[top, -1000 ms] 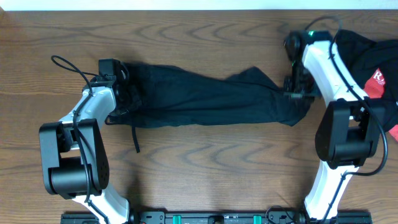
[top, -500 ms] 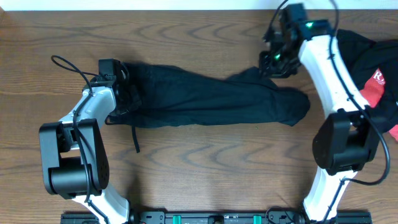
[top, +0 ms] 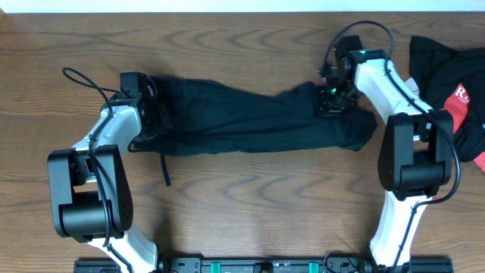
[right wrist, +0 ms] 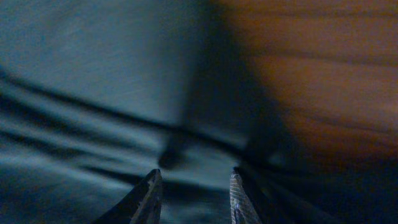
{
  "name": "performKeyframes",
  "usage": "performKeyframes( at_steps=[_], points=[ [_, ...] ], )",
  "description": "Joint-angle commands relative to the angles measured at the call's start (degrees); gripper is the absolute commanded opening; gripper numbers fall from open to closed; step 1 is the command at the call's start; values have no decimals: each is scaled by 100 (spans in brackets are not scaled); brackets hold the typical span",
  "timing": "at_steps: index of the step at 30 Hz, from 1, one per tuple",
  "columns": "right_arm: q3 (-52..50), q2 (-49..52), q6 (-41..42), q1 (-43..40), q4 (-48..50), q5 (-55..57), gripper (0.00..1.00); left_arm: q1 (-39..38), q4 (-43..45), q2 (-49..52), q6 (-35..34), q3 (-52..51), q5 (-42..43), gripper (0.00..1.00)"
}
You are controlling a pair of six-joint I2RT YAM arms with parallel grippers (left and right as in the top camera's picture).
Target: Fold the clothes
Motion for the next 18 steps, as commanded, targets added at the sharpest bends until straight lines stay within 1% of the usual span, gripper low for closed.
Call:
performKeyframes(
  at_steps=[1, 5, 10, 14, 18],
  points=[
    [-26, 72, 166, -271, 66, 1185, 35, 90, -101, 120, 52, -109, -404, 18],
    [-26, 72, 168, -455, 35, 1637, 35, 90, -101, 120, 52, -109, -404, 19],
    [-22, 72, 363, -610, 2, 2280, 35, 90, -101, 120, 55, -109, -404, 19],
    [223, 22, 490, -608, -380, 2312, 33, 90, -98, 120, 55, -109, -404, 18],
    [846, -131, 769, -533, -1014, 2201, 30, 90, -101, 120, 55, -109, -404, 19]
  ],
)
